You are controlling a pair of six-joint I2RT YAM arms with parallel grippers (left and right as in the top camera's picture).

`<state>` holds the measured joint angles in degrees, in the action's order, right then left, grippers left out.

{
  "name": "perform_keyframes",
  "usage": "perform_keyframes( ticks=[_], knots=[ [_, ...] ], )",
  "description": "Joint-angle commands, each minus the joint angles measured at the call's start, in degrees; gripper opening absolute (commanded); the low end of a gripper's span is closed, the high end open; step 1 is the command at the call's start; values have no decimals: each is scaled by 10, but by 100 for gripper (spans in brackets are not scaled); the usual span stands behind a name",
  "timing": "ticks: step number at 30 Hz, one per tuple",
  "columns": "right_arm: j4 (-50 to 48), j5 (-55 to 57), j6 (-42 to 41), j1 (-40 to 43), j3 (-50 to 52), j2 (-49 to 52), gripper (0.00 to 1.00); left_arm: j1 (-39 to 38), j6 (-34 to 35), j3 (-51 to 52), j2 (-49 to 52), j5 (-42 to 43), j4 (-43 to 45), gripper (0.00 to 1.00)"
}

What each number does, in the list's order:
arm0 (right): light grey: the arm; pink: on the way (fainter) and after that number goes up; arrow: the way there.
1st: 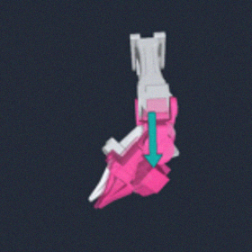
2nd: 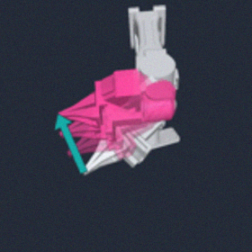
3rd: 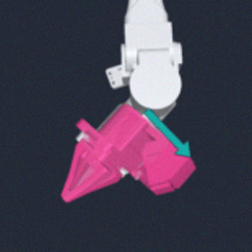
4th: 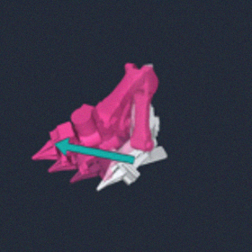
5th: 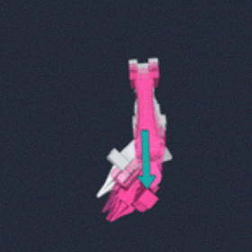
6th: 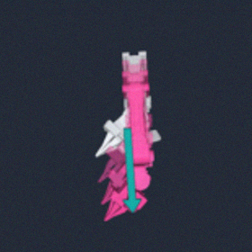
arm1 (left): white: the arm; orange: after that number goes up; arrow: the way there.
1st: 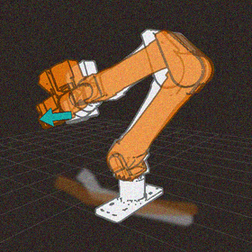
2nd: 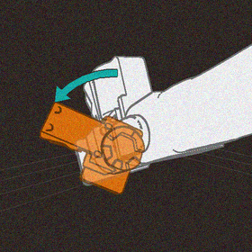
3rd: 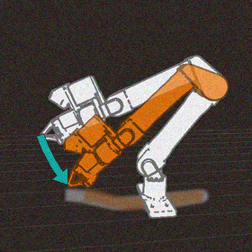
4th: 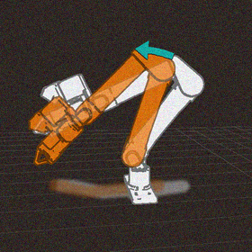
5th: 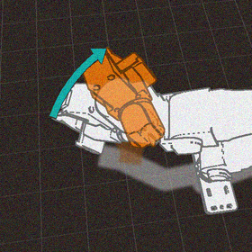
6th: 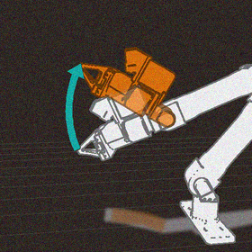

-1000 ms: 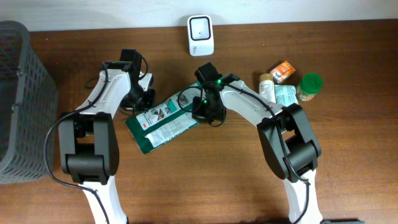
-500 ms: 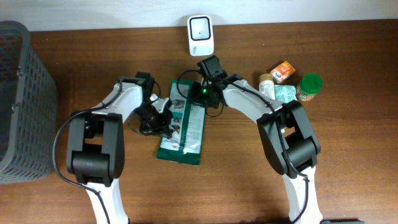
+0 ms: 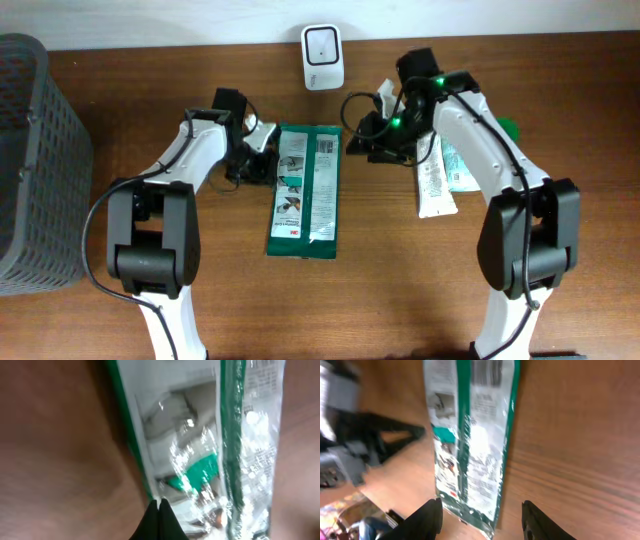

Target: Scan the item barcode

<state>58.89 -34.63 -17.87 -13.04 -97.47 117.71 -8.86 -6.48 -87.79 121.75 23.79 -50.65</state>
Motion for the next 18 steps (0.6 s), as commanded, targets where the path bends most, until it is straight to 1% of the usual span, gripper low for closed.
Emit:
perform_keyframes(
  ticks=[1,3,7,10,16,17,18],
  knots=[
    [-25,-5,12,-14,56,10,49,1,-35,-10,-14,-29,9,0],
    [-65,-8,-23,-19,102,10,46,0,-41,-7,-14,-3,10,0],
    [-153,-25,-55,-20,170,10,45,0,-42,-5,-14,50,18,0],
    [-180,-25,-67,-22,192,10,45,0,-41,-3,-7,83,20,0],
    [-197,-22,-80,-40,195,10,45,0,-4,-3,43,78,17,0],
    [-198,-21,-80,-39,195,11,45,0,-4,-3,50,73,16,0],
    [-198,-17,-80,-39,195,11,45,0,10,-3,57,51,15,0]
  ],
)
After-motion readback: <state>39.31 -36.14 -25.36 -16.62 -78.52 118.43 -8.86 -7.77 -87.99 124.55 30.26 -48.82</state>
